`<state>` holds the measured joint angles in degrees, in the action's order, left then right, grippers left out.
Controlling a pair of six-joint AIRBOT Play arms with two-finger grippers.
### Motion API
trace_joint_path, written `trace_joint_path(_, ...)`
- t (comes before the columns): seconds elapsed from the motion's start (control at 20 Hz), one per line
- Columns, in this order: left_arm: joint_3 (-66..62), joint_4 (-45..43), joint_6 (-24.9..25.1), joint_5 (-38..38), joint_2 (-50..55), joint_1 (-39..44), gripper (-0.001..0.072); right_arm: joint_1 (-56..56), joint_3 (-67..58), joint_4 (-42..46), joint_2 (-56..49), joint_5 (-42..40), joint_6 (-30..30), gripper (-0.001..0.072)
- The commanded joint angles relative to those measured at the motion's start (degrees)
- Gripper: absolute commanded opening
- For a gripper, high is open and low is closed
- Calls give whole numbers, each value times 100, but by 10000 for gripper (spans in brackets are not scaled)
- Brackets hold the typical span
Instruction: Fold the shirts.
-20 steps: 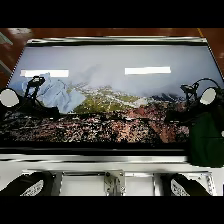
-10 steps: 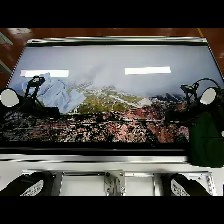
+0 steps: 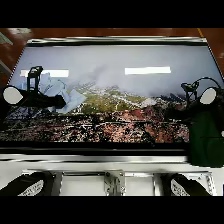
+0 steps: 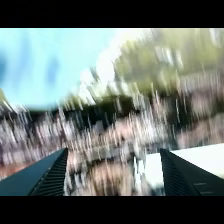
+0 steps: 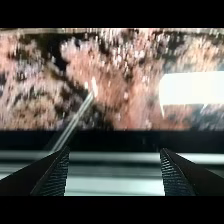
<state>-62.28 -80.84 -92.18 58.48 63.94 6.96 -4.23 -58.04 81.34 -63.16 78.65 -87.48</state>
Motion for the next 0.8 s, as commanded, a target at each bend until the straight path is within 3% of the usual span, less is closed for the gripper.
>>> trace_joint_path(0.0,-702,-590,-503,-691,981,-391,673,4,2,-44,4,-302,-2,677)
trace_joint_path(0.35,-3720,-575,-715,1401,4365,-986,684,4,2,-57,4,-422,-2,677)
trace_joint_path(0.65,-4168,-590,-710,1552,5178,-1023,663,4,2,-205,4,-498,-44,677)
trace_joint_path(0.7,-4168,-595,-719,1569,5217,-1054,604,4,2,-232,4,-498,-61,677)
trace_joint_path(0.75,-4168,-590,-758,1576,5226,-1080,369,4,2,-271,4,-496,-59,677)
